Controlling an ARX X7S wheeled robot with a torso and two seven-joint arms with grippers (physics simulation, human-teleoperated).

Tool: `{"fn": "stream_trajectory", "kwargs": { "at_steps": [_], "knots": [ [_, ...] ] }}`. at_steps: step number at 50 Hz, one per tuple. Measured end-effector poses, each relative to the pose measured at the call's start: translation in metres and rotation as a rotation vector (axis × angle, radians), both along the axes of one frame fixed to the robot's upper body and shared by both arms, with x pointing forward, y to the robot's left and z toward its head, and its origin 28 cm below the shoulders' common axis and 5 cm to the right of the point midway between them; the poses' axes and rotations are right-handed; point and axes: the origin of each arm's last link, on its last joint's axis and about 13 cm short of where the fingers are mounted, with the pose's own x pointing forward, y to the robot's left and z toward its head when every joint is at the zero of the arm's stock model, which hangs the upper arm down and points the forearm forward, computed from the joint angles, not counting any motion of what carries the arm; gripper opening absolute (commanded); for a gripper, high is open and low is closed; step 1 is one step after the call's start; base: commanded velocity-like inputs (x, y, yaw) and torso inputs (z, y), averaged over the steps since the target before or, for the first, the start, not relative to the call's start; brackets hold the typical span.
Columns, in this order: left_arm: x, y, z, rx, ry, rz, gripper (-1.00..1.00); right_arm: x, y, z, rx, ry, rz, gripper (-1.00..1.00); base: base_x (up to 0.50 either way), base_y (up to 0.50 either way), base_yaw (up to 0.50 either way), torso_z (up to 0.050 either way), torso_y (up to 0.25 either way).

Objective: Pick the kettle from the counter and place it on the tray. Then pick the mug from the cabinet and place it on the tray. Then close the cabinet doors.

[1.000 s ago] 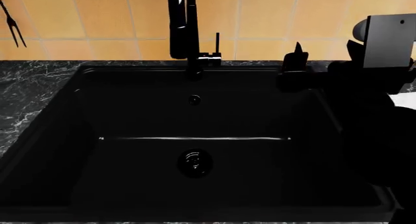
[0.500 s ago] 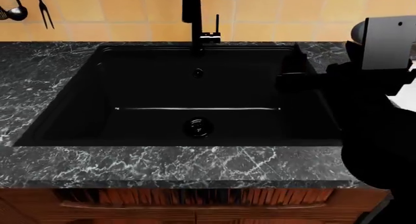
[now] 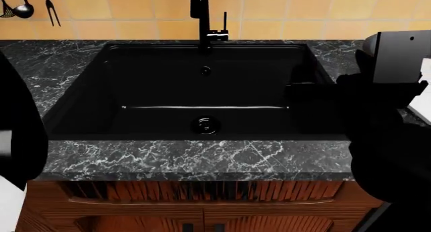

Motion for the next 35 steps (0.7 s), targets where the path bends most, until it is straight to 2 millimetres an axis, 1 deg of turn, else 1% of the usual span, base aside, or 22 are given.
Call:
{"fn": "stream_trajectory", "kwargs": {
  "at_steps": [10, 16, 23, 30, 35],
  "knots": [
    [0.009, 0.001, -0.058, 0.009, 0.052, -0.047, -1.00, -0.001, 0.000, -0.005, 0.010, -0.002, 0.011, 1.00, 0.00, 0.00, 0.00, 0.000, 0.000],
    [0.022, -0.001, -0.085, 0.011, 0.094, -0.045, -1.00, -0.001, -0.001, -0.006, 0.014, -0.001, 0.014, 1.00, 0.00, 0.00, 0.00, 0.000, 0.000],
    [0.042, -0.006, -0.106, 0.013, 0.137, -0.025, -1.00, 0.000, -0.002, -0.008, 0.018, 0.001, 0.014, 1.00, 0.00, 0.00, 0.00, 0.000, 0.000],
    [0.060, -0.016, -0.118, 0.025, 0.166, -0.008, -1.00, 0.001, -0.002, -0.008, 0.021, 0.001, 0.014, 1.00, 0.00, 0.00, 0.00, 0.000, 0.000],
    [0.068, -0.022, -0.128, 0.039, 0.184, -0.001, -1.00, 0.001, -0.004, -0.008, 0.025, 0.001, 0.012, 1.00, 0.00, 0.00, 0.00, 0.000, 0.000]
  ]
}}
